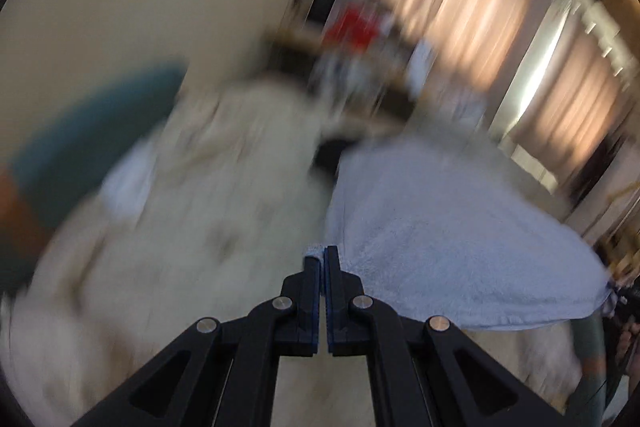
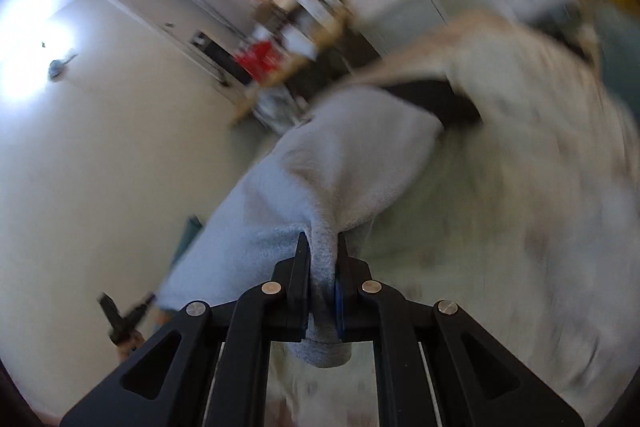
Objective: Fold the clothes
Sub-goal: 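Lay the shirt flat on the duvet and open the right tool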
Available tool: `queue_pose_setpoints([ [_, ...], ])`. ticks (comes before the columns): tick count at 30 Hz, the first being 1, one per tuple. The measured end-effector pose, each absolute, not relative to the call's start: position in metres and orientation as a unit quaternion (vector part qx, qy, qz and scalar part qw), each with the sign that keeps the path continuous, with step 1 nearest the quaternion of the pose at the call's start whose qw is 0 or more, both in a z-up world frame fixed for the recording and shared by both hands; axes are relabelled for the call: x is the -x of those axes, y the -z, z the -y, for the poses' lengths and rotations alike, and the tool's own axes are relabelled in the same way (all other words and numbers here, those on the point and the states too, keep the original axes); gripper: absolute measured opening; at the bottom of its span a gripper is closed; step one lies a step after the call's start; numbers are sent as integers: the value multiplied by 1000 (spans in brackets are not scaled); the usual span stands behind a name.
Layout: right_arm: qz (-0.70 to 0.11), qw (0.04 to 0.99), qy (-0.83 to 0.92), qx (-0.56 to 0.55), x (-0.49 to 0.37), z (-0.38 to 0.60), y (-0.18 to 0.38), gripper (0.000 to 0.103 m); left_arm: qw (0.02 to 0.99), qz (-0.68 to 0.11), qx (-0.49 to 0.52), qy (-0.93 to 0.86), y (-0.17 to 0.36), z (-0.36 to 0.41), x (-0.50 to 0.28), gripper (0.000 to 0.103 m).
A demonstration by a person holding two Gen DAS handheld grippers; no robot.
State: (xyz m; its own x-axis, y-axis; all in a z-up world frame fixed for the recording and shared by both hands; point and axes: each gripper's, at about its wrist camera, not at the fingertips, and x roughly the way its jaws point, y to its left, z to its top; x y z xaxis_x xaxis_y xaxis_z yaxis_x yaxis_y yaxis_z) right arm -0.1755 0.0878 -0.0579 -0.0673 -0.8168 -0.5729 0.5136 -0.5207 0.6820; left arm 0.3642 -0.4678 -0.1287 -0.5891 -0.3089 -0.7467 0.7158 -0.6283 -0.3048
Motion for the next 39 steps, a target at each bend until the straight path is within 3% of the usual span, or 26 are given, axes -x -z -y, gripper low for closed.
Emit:
queue_pose_setpoints([
  [4,134,420,695,-567,139,-113,140,9,264,-297,-465,791,187,438,-374,1],
  [7,121,374,685,-614,121,-132,195,9,252,-241,-545,762,223,416,-368,1],
  [11,53,320,654,-683,97,-132,260,9,263,-214,-592,731,250,421,-372,1],
  [16,40,245,639,-728,88,-168,312,9,244,-193,-663,680,276,416,-375,2],
  [21,-2,215,626,-750,88,-181,315,17,222,-199,-709,639,285,410,-383,7],
  [23,-40,195,624,-756,91,-183,313,26,208,-173,-734,623,289,405,-386,7],
  [24,-57,184,620,-761,93,-186,313,38,204,-163,-739,621,287,405,-387,8],
  [25,-64,172,618,-764,95,-189,312,44,202,-153,-742,621,284,404,-387,8],
  [29,-110,148,665,-723,112,-189,283,44,228,-144,-711,649,253,416,-377,23],
  [33,-171,132,679,-702,128,-183,264,46,237,-137,-671,689,226,420,-343,24],
  [37,-73,223,704,-670,143,-166,240,46,226,-143,-599,755,221,410,-289,24],
  [39,-93,274,705,-647,144,-144,238,45,207,-158,-569,780,235,398,-256,24],
])
